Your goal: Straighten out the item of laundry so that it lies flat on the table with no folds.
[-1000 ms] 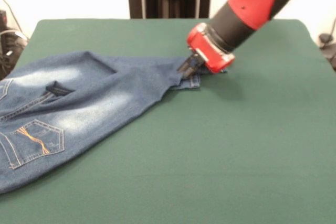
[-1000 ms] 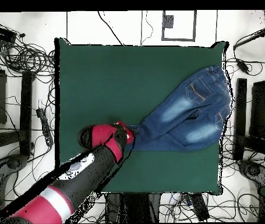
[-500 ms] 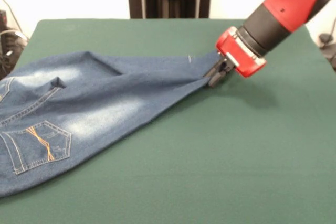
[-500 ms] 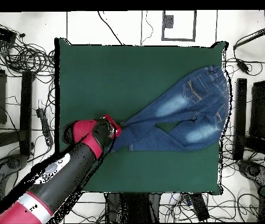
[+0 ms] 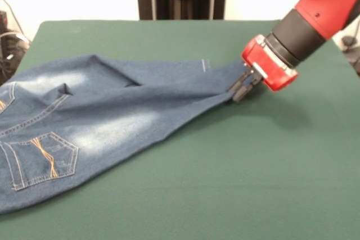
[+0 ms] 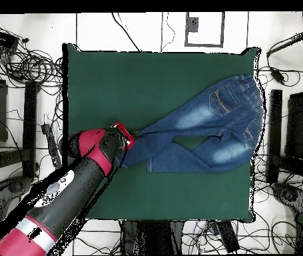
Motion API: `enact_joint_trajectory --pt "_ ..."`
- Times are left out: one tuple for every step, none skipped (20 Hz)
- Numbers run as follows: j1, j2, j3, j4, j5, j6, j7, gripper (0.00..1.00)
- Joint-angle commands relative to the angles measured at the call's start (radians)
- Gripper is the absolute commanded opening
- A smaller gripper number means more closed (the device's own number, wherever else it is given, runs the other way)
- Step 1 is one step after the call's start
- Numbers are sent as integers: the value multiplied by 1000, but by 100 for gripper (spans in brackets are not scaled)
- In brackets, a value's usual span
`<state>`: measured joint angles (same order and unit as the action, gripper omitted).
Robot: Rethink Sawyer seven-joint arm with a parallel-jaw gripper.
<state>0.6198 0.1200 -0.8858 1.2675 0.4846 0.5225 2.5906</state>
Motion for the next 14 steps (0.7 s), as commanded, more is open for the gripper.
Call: enact_joint_trajectory --pt "20 51 78 -159 132 2 335 0" --pt "15 47 92 -167 144 -4 337 0" --pt "16 52 88 -176 151 -3 342 0" --pt "16 63 77 -195 160 7 354 0" --pt "15 70 68 -208 163 18 358 0" --pt "14 78 58 -221 167 29 361 0" --pt "13 81 57 -228 170 37 360 0" --pt "11 93 45 -247 172 53 363 0" --pt "11 99 37 -254 172 59 361 0" --pt "12 122 8 -281 175 79 376 0" --pt "14 131 -7 -290 176 86 382 0" --pt "15 156 -41 -314 181 97 403 0" --pt "14 164 -48 -323 190 86 414 0" --pt "12 173 -54 -332 199 75 425 0"
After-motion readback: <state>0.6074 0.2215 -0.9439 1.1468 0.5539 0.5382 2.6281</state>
